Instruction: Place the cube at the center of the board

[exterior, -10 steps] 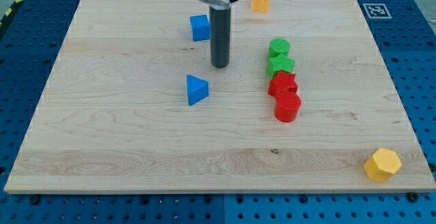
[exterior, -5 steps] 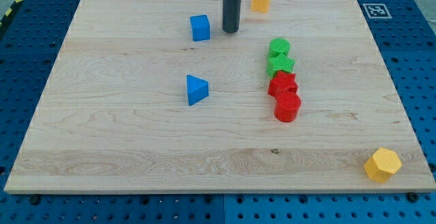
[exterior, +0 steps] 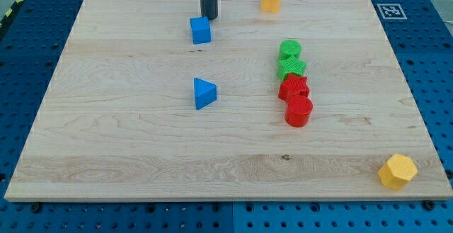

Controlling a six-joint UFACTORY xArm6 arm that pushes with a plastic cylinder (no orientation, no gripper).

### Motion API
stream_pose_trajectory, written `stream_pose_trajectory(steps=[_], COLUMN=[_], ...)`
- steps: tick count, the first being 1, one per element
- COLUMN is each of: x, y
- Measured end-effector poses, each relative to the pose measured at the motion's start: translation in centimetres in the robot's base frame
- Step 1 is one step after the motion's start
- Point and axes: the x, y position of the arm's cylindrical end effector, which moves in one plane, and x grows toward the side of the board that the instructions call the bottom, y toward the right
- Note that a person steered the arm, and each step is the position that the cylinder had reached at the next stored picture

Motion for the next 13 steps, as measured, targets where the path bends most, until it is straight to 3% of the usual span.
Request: stream_pose_trajectory(steps=[4,10,13], x=[2.3,10.6,12.6], y=[-2.3,-0.8,-0.8])
